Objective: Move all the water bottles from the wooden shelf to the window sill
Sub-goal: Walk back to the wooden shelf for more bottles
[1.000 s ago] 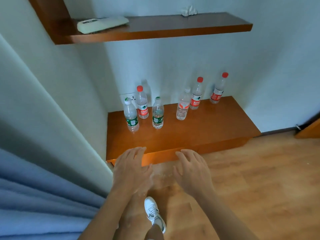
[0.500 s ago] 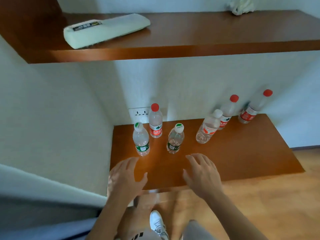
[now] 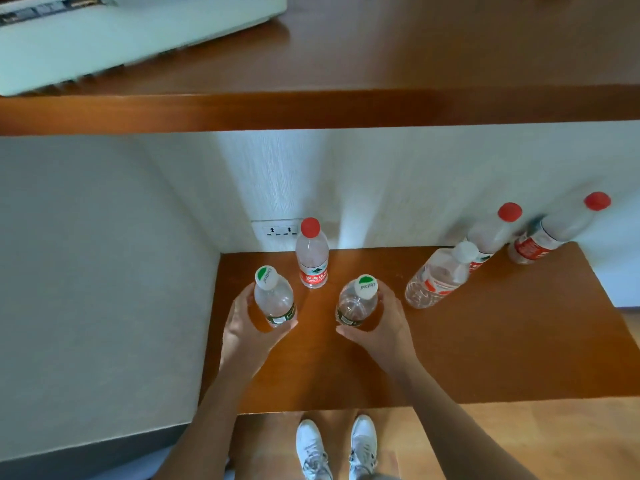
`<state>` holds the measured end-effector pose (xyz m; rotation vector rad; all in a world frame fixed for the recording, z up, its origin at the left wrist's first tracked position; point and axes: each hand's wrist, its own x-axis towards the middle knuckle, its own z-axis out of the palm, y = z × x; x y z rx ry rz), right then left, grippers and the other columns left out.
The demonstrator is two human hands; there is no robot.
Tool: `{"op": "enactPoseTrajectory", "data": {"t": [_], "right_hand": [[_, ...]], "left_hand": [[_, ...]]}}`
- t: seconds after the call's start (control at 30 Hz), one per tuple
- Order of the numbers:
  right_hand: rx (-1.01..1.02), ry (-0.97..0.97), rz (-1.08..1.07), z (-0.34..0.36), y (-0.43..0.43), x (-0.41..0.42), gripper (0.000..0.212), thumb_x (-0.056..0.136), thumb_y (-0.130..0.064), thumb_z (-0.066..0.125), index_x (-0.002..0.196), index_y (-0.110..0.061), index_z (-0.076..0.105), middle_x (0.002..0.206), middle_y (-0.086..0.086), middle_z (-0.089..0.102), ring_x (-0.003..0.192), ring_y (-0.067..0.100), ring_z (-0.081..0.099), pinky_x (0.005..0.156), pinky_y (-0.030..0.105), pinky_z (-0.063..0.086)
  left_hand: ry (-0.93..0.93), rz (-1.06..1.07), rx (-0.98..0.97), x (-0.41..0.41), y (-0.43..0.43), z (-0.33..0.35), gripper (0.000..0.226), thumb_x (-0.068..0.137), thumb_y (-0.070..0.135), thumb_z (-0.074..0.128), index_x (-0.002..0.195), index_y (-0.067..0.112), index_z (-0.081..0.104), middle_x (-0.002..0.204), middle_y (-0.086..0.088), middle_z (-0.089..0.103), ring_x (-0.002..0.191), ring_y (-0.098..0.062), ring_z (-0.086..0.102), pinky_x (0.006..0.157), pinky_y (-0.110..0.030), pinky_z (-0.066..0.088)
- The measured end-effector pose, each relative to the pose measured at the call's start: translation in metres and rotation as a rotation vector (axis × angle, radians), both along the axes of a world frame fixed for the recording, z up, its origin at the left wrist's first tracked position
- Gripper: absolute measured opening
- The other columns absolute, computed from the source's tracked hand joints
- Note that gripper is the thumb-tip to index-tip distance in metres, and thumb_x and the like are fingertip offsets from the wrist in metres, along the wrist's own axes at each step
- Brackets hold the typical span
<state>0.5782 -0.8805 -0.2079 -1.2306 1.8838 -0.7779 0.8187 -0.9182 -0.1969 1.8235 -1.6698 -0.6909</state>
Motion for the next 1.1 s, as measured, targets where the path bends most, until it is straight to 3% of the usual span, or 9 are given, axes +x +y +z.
{"op": "enactPoseTrajectory", "data": {"t": [0.17,0.27,0.37,0.6,0.7,0.77,0.87,0.97,1.1], "right_hand": [[-0.048,-0.052,0.007,-0.015,-0.022,0.008,0.101,0.06,-0.052,0.09,0.14,-0.041,0.03,0.139,-0.011,0.049,0.129,0.012,0.048,0.108,0.034,0.046],[-0.068,-0.051,0.002,-0.016,-0.026,0.01,0.078,0.063,-0.043,0.091,0.117,-0.053,0.036,0.118,-0.03,0.046,0.12,0.011,0.05,0.102,0.027,0.046],[-0.067,-0.043,-0.002,-0.014,-0.029,0.012,0.067,0.067,-0.038,0.09,0.106,-0.052,0.038,0.11,-0.034,0.042,0.111,0.006,0.05,0.093,0.018,0.042],[-0.083,-0.067,-0.013,0.003,-0.032,0.015,0.067,0.071,-0.037,0.088,0.12,-0.038,0.041,0.106,-0.031,0.051,0.098,-0.005,0.057,0.071,0.005,0.043],[-0.128,-0.079,0.003,0.019,-0.037,0.016,0.064,0.07,-0.048,0.085,0.12,-0.029,0.05,0.109,-0.021,0.061,0.101,0.005,0.063,0.079,0.017,0.056],[-0.17,-0.128,0.004,0.032,-0.039,0.017,0.07,0.068,-0.055,0.082,0.124,-0.027,0.053,0.113,-0.015,0.065,0.105,0.008,0.065,0.084,0.024,0.059],[-0.241,-0.177,0.004,0.058,-0.039,0.018,0.069,0.069,-0.047,0.086,0.127,-0.031,0.052,0.114,-0.018,0.065,0.107,0.0,0.063,0.082,0.014,0.055],[-0.306,-0.204,0.015,0.085,-0.036,0.02,0.07,0.068,-0.044,0.088,0.126,-0.031,0.052,0.114,-0.018,0.065,0.107,0.003,0.064,0.08,0.009,0.051],[-0.382,-0.204,0.012,0.113,-0.026,0.022,0.069,0.068,-0.051,0.086,0.124,-0.037,0.051,0.114,-0.02,0.063,0.108,-0.001,0.062,0.081,0.008,0.05]], "left_hand": [[-0.004,0.004,-0.011,-0.013,-0.014,-0.011,0.1,0.057,0.039,0.09,0.139,0.011,0.04,0.126,-0.013,0.059,0.113,-0.021,0.056,0.089,-0.042,0.054],[0.074,0.024,0.054,-0.017,-0.02,-0.016,0.095,0.06,0.04,0.089,0.138,0.017,0.039,0.123,-0.006,0.057,0.11,-0.018,0.055,0.09,-0.039,0.055],[0.171,0.067,0.122,-0.023,-0.026,-0.015,0.086,0.066,0.037,0.087,0.136,0.024,0.04,0.117,0.005,0.053,0.107,-0.015,0.053,0.091,-0.037,0.052],[0.243,0.117,0.149,-0.028,-0.032,0.003,0.089,0.067,0.037,0.086,0.14,0.025,0.036,0.119,0.007,0.049,0.112,-0.02,0.053,0.092,-0.042,0.054],[0.289,0.134,0.128,-0.031,-0.031,0.023,0.091,0.066,0.037,0.086,0.141,0.025,0.036,0.121,0.003,0.052,0.11,-0.02,0.054,0.089,-0.04,0.054],[0.34,0.148,0.107,-0.036,-0.029,0.04,0.09,0.067,0.036,0.086,0.141,0.026,0.036,0.119,0.005,0.053,0.108,-0.018,0.054,0.086,-0.032,0.052],[0.42,0.138,0.075,-0.042,-0.025,0.066,0.08,0.069,0.03,0.086,0.133,0.033,0.039,0.108,0.014,0.054,0.097,-0.013,0.057,0.075,-0.016,0.048],[0.47,0.105,0.018,-0.046,-0.017,0.092,0.073,0.068,0.026,0.086,0.121,0.039,0.038,0.099,0.023,0.052,0.089,-0.003,0.057,0.056,-0.004,0.045],[0.521,0.09,-0.03,-0.054,-0.004,0.118,0.075,0.067,0.029,0.086,0.129,0.033,0.043,0.104,0.019,0.054,0.096,-0.008,0.058,0.065,-0.006,0.046]]}}
